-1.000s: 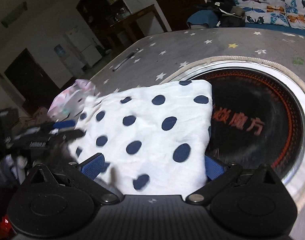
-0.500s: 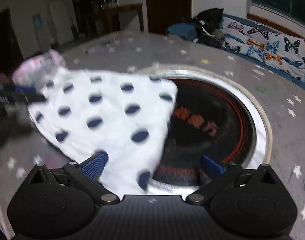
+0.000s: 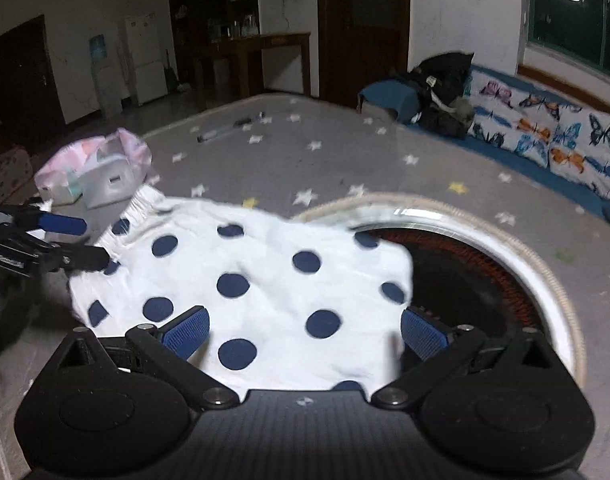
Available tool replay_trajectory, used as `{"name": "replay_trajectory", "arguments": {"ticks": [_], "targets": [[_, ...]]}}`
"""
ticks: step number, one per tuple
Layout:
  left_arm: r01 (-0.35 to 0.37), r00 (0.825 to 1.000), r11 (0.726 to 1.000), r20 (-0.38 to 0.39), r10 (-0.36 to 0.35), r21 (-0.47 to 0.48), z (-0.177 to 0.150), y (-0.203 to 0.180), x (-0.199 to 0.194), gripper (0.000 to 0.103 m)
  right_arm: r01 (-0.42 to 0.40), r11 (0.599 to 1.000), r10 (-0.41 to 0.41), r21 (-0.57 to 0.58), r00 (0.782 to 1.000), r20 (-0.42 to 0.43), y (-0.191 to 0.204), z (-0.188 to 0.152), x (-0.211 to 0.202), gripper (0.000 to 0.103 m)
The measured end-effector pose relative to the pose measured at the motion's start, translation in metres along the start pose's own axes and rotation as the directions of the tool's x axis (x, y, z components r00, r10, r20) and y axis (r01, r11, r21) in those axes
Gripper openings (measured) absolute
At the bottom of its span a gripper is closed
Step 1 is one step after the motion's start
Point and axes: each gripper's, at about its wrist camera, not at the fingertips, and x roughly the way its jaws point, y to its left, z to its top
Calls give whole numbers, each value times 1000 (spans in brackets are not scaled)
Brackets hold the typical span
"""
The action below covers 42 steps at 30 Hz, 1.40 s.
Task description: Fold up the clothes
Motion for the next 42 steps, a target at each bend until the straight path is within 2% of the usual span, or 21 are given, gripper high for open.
{"name": "replay_trajectory", "arguments": {"ticks": [3,8,12,21,26,33,37,40,42], "targets": [[4,1000,1000,6,-4,-4,-1,-1,-4,103,11,1000,-11,5,1000,-8,3,-6,1,103],[14,1000,1000,11,-14,-17,-4,-5,-12,103,14,999,-16,50,999,28,6,-15,-25,103],[14,1000,999,3,-14,-31,-9,-11,-18,103,40,995,-42,93,999,20,11,-26,-36,103],[-7,1000,1000,-19,6,-25,-19,-22,-29,103,14,990,-20,138,999,38,26,-46,-47,103],[-29,1000,998,-8,29,-52,-20,-12,-34,103,-6,999,5,34,999,48,49,-41,-47,102],[-41,999,994,17,44,-105,-16,4,-43,103,-41,986,47,-163,998,30,94,-28,-33,89],[-23,999,988,18,26,-151,-11,12,-45,103,-53,945,64,-324,998,25,125,-23,-20,84],[-5,1000,983,9,7,-184,-9,16,-43,103,-39,887,59,-460,998,30,151,-20,-9,81],[12,1000,979,7,-11,-203,-6,16,-41,103,-29,845,52,-534,998,28,165,-19,-2,73]]}}
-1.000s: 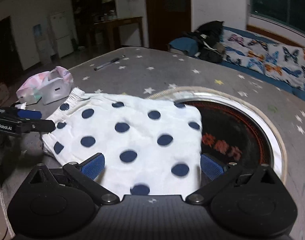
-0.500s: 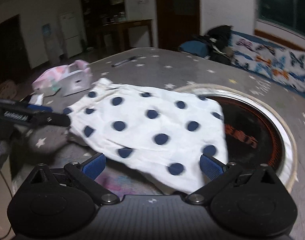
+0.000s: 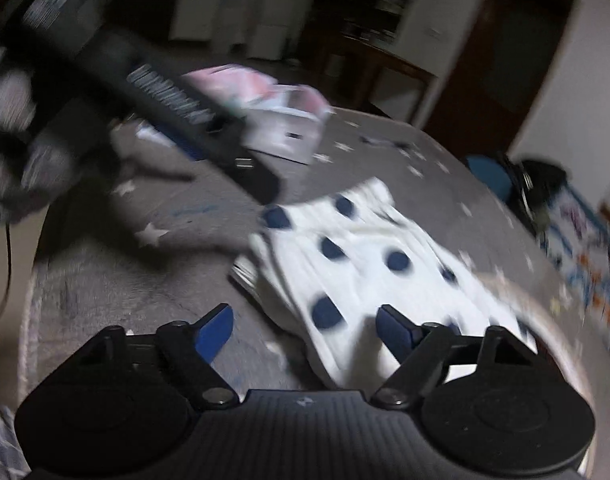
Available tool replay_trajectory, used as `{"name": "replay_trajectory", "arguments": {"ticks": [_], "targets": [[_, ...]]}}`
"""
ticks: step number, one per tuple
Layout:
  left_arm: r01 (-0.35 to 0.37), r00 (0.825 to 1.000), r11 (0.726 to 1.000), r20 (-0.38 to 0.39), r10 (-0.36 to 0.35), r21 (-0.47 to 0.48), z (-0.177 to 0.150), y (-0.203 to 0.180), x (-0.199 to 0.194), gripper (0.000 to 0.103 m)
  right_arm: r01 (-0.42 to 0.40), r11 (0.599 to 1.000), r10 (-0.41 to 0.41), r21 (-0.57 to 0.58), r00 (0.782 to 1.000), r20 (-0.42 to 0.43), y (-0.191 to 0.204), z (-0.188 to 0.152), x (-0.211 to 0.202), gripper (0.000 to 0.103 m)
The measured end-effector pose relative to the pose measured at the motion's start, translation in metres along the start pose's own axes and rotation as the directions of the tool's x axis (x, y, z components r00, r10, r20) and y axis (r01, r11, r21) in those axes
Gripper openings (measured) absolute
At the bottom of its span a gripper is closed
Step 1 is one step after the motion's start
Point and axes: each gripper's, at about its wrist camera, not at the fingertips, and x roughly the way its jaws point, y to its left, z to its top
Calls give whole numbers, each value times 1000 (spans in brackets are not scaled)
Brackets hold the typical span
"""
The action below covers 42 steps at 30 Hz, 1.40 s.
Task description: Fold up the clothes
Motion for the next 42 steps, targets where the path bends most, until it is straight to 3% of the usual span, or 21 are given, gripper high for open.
{"name": "replay_trajectory", "arguments": {"ticks": [4,6,11,15,19,22,28,33,40,42], "targets": [[50,999,998,-13,-50,-49,6,-1,4,103,2,997,-3,-78,1000,-16,11,12,12,65],[74,997,995,-24,-76,-74,8,-2,7,103,13,995,-15,-98,1000,-25,12,15,14,53],[131,988,978,-64,-143,-163,9,-3,21,103,-6,998,6,-67,1000,-4,8,14,11,37],[170,976,945,-84,-200,-279,8,4,31,103,-10,1000,10,3,999,49,0,12,0,30],[200,965,900,-83,-250,-387,5,10,38,103,-10,998,5,61,996,85,-7,9,-9,27],[218,956,848,-70,-286,-482,0,17,44,103,-6,996,-3,91,995,104,-10,9,-13,25],[270,934,769,-36,-355,-580,-9,23,46,103,-16,991,-1,132,992,127,-13,5,-19,24],[288,922,730,-28,-387,-620,-8,22,58,103,-23,986,-2,167,989,148,-16,1,-26,22],[311,908,717,-28,-419,-624,-3,22,69,102,-42,983,12,181,986,165,-11,-9,-40,22],[321,903,715,-28,-429,-621,-5,23,71,86,-48,982,17,181,985,169,-10,-10,-42,22]]}}
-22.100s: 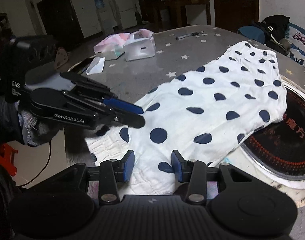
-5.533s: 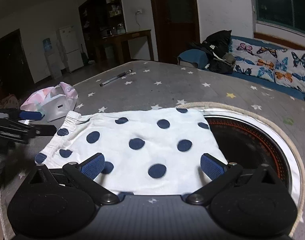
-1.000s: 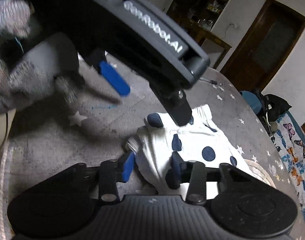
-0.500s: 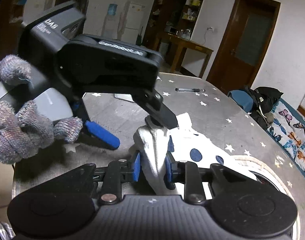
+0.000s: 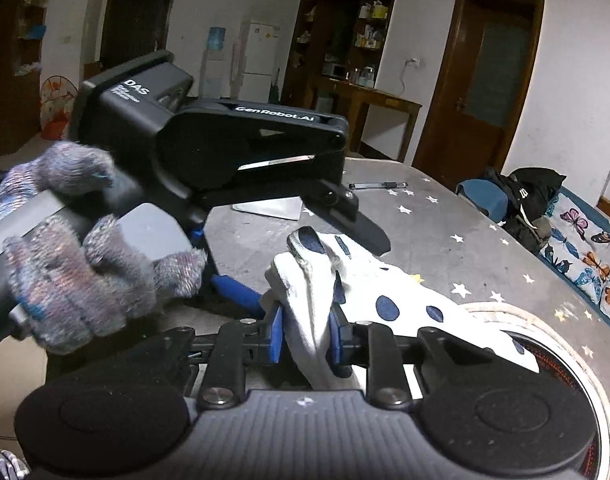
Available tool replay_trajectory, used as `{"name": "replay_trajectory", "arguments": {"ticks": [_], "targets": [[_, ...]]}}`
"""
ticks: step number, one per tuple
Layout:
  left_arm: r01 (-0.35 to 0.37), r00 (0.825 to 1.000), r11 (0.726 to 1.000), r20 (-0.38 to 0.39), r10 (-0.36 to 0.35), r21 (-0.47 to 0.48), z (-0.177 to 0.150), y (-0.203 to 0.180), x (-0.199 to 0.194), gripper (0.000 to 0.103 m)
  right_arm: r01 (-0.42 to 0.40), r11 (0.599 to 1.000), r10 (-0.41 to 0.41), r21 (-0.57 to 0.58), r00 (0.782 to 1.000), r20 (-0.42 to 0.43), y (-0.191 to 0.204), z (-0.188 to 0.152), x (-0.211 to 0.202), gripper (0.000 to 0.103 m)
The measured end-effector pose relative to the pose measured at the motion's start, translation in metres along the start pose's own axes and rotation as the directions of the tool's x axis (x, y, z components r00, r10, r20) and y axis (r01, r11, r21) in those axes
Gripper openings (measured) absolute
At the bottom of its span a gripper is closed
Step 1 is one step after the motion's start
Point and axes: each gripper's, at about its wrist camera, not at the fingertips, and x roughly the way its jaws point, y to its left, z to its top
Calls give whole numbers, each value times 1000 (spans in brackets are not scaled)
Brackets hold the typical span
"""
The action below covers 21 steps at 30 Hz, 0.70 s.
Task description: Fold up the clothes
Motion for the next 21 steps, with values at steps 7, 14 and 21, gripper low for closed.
{"name": "replay_trajectory", "arguments": {"ticks": [7,14,21], "targets": [[-10,1000,1000,-17,10,-14,-1,13,3,47,-23,1000,23,7,1000,-17,3,-8,-2,23],[-47,999,998,-17,48,40,1,17,1,33,-71,992,72,107,997,-12,-16,-11,-7,34],[-71,997,991,-9,73,112,1,12,-1,33,-19,952,26,306,1000,-16,-80,-24,-23,45]]}}
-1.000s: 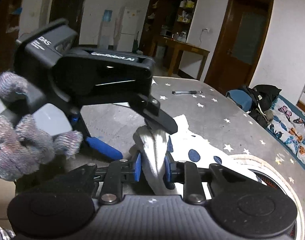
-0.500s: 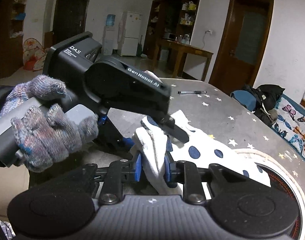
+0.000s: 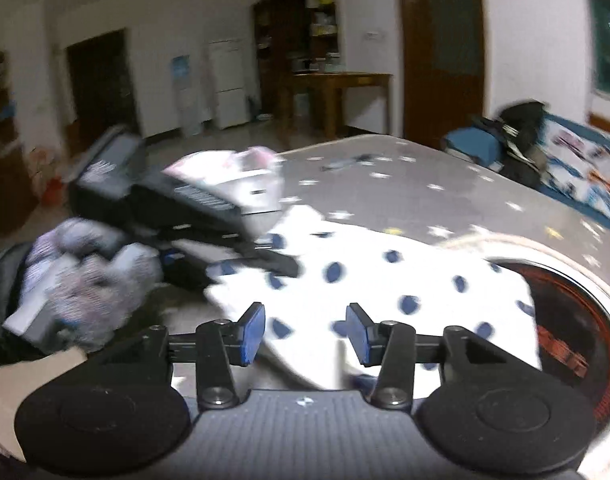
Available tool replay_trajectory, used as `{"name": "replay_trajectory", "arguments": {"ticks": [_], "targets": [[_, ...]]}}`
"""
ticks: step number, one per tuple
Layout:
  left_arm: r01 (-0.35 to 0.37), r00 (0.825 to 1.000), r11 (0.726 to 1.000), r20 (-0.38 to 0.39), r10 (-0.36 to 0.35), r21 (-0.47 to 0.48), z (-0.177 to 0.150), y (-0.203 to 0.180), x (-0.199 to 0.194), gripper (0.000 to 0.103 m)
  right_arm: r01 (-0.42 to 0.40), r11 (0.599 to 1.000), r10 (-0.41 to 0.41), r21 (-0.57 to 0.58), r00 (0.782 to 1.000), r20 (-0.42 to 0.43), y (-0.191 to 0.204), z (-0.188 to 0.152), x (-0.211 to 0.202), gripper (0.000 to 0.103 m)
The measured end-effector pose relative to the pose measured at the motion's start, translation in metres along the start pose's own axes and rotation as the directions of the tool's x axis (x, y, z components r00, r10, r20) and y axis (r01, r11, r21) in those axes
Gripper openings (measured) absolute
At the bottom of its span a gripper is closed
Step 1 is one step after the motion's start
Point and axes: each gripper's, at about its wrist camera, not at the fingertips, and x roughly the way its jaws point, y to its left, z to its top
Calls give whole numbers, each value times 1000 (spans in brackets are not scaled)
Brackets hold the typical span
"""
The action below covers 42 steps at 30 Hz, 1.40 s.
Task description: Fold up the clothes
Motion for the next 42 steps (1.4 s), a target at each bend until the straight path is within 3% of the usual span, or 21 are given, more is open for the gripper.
{"name": "replay_trajectory", "arguments": {"ticks": [4,9,17,19,24,27,34,42], "targets": [[-22,1000,999,-3,22,42,0,-6,0,33,120,988,-119,93,993,-16,-44,-5,-4,45],[-29,1000,998,-8,30,54,-1,-9,0,33,206,951,-203,232,979,-36,-96,-12,2,45],[-55,998,994,-13,57,95,2,-15,4,33,204,905,-187,375,979,-81,-137,-25,27,45],[-66,998,992,-11,68,109,2,-17,4,33,180,895,-162,408,984,-79,-139,-28,30,42],[-95,995,985,-5,96,143,3,-23,4,32,129,875,-122,466,992,-45,-137,-34,25,13],[-108,994,979,1,109,172,1,-31,4,31,122,868,-134,480,991,-10,-131,-36,13,6],[-76,996,965,-25,85,251,-8,-66,12,30,148,846,-211,512,975,68,-123,-43,-38,5],[19,988,934,-150,38,356,-44,-130,64,30,278,789,-382,549,921,82,-141,-67,-119,5]]}}
